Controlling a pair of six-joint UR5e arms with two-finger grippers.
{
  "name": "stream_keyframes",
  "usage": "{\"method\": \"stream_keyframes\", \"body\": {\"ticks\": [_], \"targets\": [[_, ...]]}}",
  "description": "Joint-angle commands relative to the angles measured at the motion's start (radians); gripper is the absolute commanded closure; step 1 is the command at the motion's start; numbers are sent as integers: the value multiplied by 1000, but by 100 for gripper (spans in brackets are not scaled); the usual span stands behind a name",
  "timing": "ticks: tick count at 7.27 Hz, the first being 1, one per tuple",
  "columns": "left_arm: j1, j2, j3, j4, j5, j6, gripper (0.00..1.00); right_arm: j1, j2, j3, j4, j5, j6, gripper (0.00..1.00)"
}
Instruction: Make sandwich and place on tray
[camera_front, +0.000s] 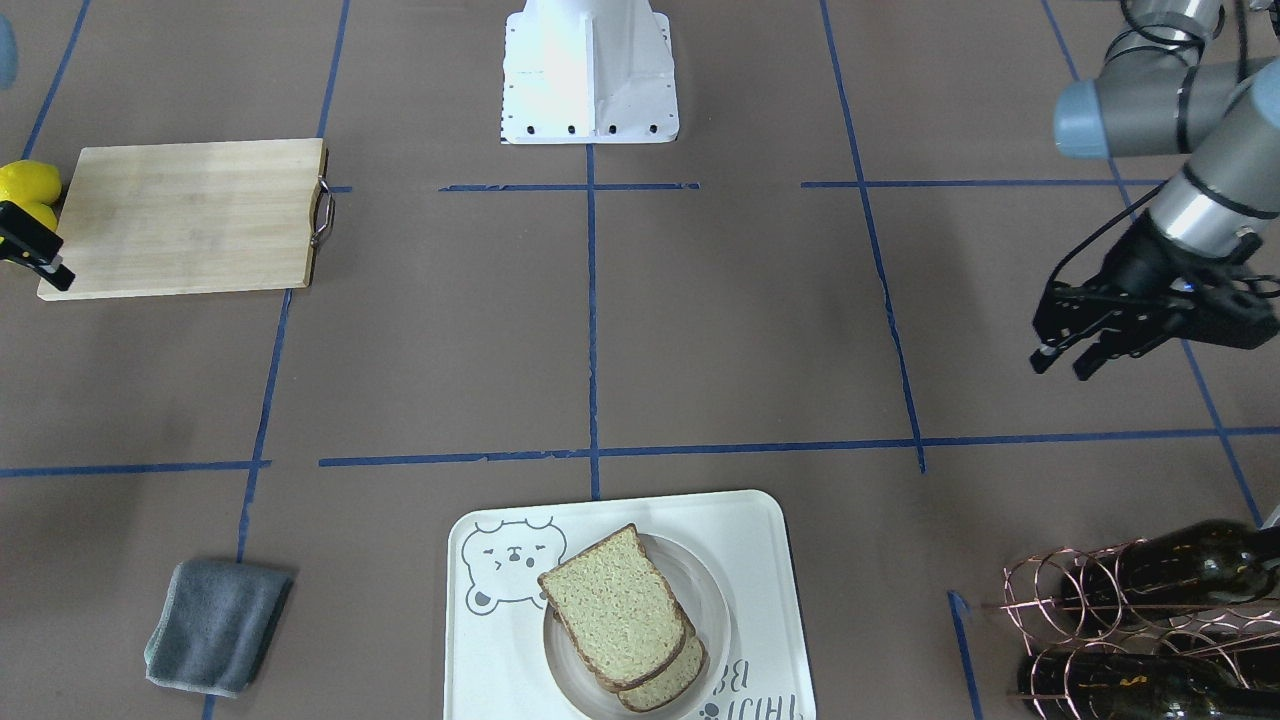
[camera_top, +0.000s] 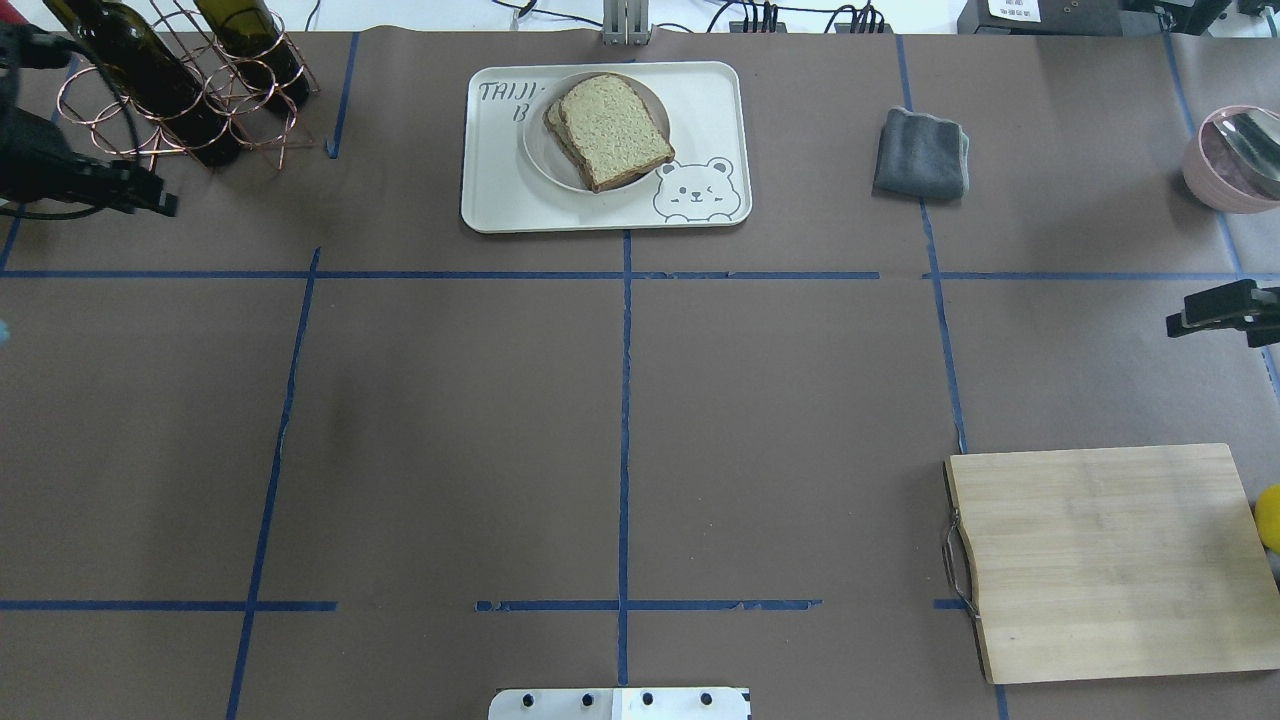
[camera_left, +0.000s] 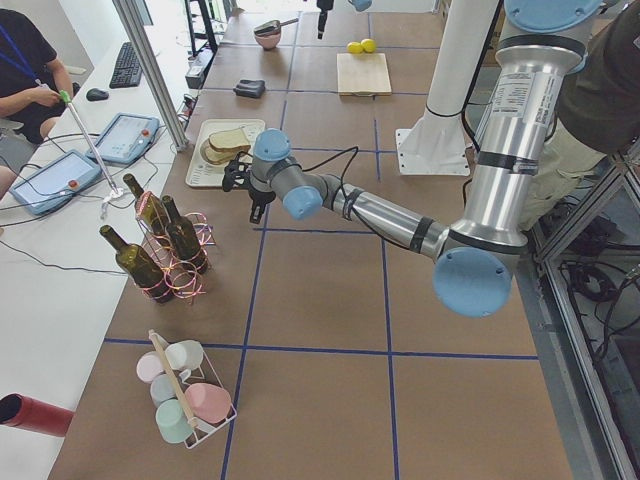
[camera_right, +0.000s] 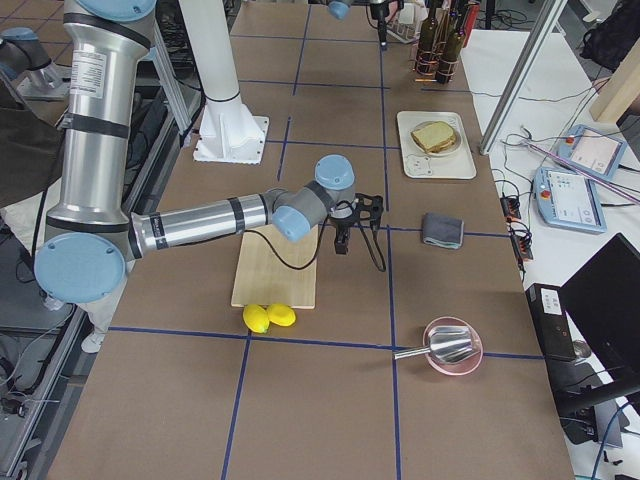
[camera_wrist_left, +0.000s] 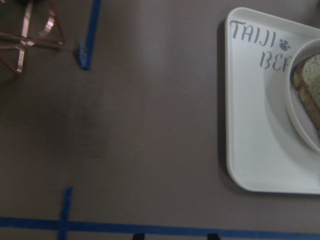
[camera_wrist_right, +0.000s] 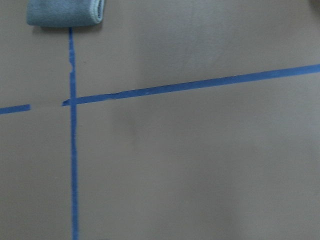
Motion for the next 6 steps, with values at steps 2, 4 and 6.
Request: {"method": "stream_keyframes", "body": {"ticks": [2,4,6], "targets": [[-287,87,-7,283,-46,593,0,234,-63,7,-266,25,-531,0],[-369,95,-4,510,-114,758,0,328,-63,10,-425,56,-741,0],[-384,93,-20,722,-123,819,0,332,-63,37,-528,59,-819,0]]}}
